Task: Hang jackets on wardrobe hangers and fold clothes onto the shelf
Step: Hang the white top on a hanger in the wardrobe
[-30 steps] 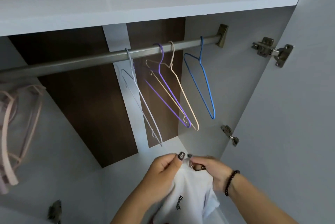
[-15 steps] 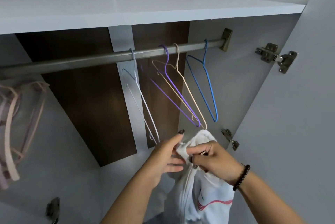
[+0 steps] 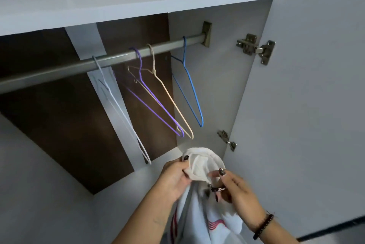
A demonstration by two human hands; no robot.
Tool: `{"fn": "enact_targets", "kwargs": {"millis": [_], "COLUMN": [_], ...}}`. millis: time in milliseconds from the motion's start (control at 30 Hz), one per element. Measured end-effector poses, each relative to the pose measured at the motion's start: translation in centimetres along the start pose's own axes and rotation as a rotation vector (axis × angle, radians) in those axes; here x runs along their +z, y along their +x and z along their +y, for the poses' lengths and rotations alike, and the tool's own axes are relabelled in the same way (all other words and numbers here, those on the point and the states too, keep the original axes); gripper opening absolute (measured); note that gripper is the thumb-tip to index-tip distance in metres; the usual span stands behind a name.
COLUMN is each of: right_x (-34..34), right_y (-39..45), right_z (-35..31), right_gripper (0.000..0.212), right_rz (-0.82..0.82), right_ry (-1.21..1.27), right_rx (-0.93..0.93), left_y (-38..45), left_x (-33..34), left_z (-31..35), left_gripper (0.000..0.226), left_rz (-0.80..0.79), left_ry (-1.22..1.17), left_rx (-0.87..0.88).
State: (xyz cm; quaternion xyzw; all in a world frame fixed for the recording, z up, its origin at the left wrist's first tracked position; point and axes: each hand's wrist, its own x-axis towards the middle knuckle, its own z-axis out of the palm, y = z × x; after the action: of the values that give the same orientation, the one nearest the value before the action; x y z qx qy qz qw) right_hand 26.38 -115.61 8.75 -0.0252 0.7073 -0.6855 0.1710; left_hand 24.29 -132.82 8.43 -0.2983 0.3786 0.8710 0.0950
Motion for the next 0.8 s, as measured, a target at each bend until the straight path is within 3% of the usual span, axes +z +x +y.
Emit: {"fn": "enact_targets", "kwargs": {"millis": [67,167,200,267,333,433,467,500,633,733,800], "right_x": [-0.6,-1.1,-1.1,-0.5,0.6,2.9,3.5,3.7,2.4,1.4,2.0], "right_y": [0.3,1.4,1.7,2.0,2.3,3.3,4.0,4.9,8.2,9.4,9.4], "right_z": [1.4,3.9,4.3,5.0,4.8,4.1,4.1,4.1,1.6,-3.0,-6.1], "right_gripper": [0.024,0.006,0.009,0.037,0.063,0.077,0.079,0.077,0.031,0.026,0.025], "right_rz": [0.145,0.191,0.208,0.251,0.256,0.207,0.191,0.183,0.257,0.363,0.360], "right_ry": [0.001,-0.159,-0.233,-0.340,-0.351,-0.498,-0.609,-0.685,-0.734,-0.643,-0.607], "right_rx": [0.070,0.152,0.212,0.295,0.299,0.220,0.187,0.155,-0.014,-0.157,-0.266], "left_y": [0.2,-0.2,-0.4,-0.8,-1.0,-1.6,-2.2,-3.1,-6.2,-7.7,-8.2], "left_x": [0.5,1.0,1.3,2.2,2.9,3.1,2.7,2.5,0.5,-2.1,-3.4], "left_z": [0.0,0.8,1.3,2.2,2.8,3.4,3.8,4.5,7.5,9.0,8.9], "left_gripper": [0.027,0.026,0.020,0.012,0.024,0.022,0.034,0.042,0.059,0.054,0.060], "left_rz": [-0.015,-0.078,-0.079,-0.075,-0.052,-0.050,-0.040,-0.033,0.086,0.340,0.402], "left_ry": [-0.026,-0.029,-0.022,-0.020,0.008,0.090,0.163,0.224,0.480,1.003,1.275], "left_rx": [0.003,-0.011,-0.008,0.004,0.023,0.056,0.067,0.089,0.311,0.439,0.448]}}
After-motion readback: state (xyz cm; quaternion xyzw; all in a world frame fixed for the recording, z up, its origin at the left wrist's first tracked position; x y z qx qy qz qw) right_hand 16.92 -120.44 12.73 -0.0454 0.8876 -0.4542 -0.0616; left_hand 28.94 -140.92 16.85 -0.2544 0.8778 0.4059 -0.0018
